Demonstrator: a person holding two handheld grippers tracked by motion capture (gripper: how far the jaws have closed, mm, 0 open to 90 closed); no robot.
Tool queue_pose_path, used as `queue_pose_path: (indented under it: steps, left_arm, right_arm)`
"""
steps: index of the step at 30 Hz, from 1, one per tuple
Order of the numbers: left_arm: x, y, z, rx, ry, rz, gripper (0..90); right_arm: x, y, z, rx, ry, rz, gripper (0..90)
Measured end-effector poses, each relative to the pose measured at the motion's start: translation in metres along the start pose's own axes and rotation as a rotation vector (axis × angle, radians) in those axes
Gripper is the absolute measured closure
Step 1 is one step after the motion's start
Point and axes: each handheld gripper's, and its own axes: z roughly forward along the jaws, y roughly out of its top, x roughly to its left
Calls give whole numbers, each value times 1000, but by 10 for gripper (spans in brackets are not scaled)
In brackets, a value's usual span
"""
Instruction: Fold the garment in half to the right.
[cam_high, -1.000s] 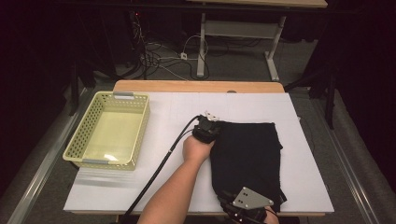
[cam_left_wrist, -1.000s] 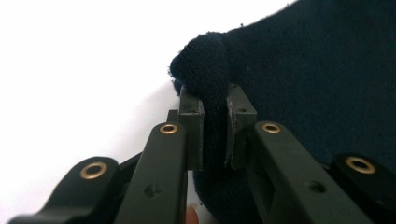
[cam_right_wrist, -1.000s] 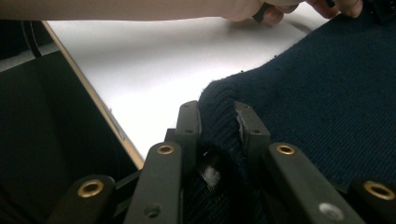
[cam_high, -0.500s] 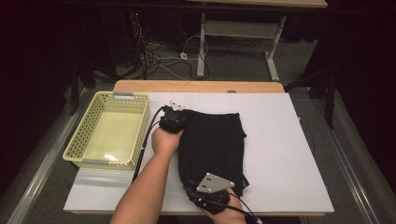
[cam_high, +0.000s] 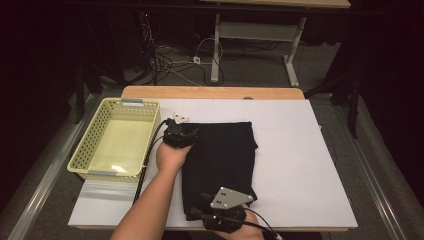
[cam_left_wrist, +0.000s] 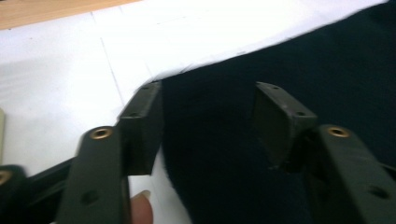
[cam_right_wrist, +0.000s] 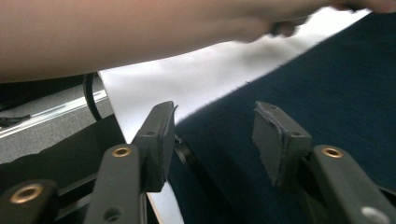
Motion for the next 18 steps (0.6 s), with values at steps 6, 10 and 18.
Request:
queue_pose_path:
  steps: [6,10,18]
  left_arm:
    - [-22,-19,-27,-43,-64,73,391]
    - [-32,-39,-48,-55,-107,111,391]
    - [-44,-81,-86,-44,-183,168,391]
  right_arm:
    - [-15,-16,-39,-14,-72,39,461]
    - [-31,-32,-61,-7,-140,63,457]
    - [-53,-63,-92,11,-219,116,453]
